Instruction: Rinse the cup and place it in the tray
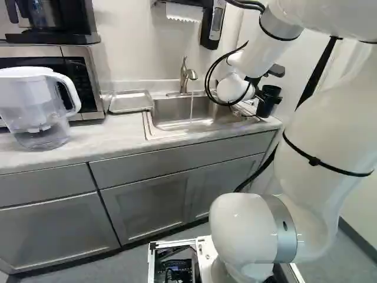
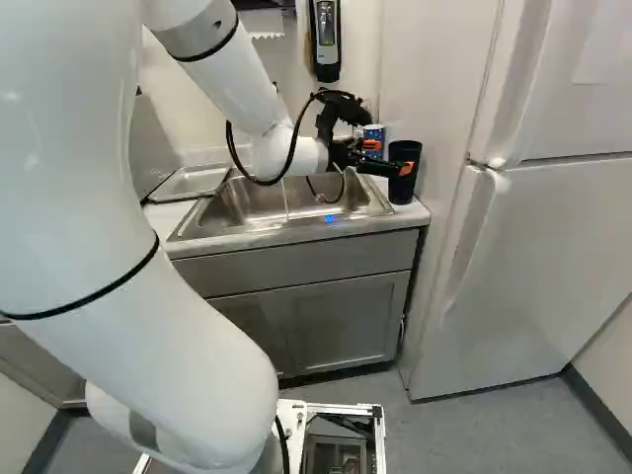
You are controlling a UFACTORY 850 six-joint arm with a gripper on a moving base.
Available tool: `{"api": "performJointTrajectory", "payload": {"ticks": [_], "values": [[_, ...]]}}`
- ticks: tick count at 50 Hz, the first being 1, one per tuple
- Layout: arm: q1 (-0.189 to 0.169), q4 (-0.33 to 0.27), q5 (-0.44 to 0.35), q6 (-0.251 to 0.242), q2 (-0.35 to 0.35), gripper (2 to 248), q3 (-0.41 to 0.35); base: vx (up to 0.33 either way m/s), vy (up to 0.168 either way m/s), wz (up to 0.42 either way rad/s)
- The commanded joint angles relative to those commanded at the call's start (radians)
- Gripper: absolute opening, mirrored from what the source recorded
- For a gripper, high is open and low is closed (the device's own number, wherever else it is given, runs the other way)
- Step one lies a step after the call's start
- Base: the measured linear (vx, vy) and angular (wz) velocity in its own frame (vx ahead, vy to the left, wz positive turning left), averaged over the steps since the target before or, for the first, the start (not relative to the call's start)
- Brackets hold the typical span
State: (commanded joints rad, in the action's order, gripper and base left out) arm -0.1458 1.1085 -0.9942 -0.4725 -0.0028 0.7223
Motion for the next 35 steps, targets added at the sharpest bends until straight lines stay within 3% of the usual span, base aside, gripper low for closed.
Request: {"api": "performJointTrajectory", "payload": {"ticks": [8, 25, 35], "values": [[0.0, 0.0, 0.0, 0.029, 0.0, 247, 0.0, 0.0, 0.0, 0.0], [0.0, 0.0, 0.0, 0.029, 0.0, 247, 0.0, 0.0, 0.0, 0.0], [0.0, 0.0, 0.0, -0.039, 0.0, 247, 0.0, 0.0, 0.0, 0.0]]}}
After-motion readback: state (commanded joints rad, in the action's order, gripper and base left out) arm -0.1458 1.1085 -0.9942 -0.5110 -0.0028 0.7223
